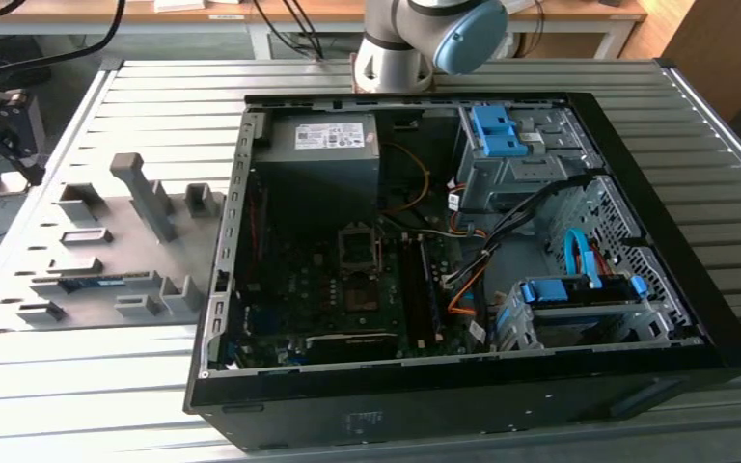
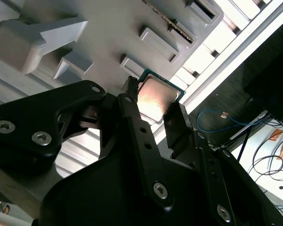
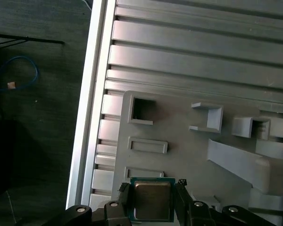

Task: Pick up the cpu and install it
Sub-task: 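Pick up the cpu and move it towards the insertion slot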

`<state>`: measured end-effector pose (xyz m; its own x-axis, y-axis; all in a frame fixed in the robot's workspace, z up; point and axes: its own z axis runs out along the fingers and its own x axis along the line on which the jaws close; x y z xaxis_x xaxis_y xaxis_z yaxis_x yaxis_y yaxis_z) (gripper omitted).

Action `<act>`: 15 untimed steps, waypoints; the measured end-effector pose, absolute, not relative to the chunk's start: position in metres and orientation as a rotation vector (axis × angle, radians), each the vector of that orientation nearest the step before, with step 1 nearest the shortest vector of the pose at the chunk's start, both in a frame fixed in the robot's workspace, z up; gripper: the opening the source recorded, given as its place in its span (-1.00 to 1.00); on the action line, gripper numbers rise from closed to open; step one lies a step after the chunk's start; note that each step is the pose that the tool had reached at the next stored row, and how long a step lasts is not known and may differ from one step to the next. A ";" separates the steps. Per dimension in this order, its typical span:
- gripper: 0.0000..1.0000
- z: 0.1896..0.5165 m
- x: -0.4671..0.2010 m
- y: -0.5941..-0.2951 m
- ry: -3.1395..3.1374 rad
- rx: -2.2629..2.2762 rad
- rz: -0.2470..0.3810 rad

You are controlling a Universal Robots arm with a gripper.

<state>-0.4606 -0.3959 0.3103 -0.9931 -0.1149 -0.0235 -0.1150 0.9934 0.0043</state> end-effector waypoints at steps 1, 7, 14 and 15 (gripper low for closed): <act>-0.06 0.312 -0.461 -0.396 3.113 -0.180 0.009; -0.06 0.319 -0.461 -0.396 3.113 -0.179 0.009; -0.06 0.327 -0.461 -0.396 3.113 -0.179 0.009; -0.06 0.328 -0.461 -0.396 3.113 -0.179 0.009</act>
<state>-0.4606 -0.3959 0.3276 -0.9931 -0.1148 -0.0236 -0.1150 0.9934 0.0044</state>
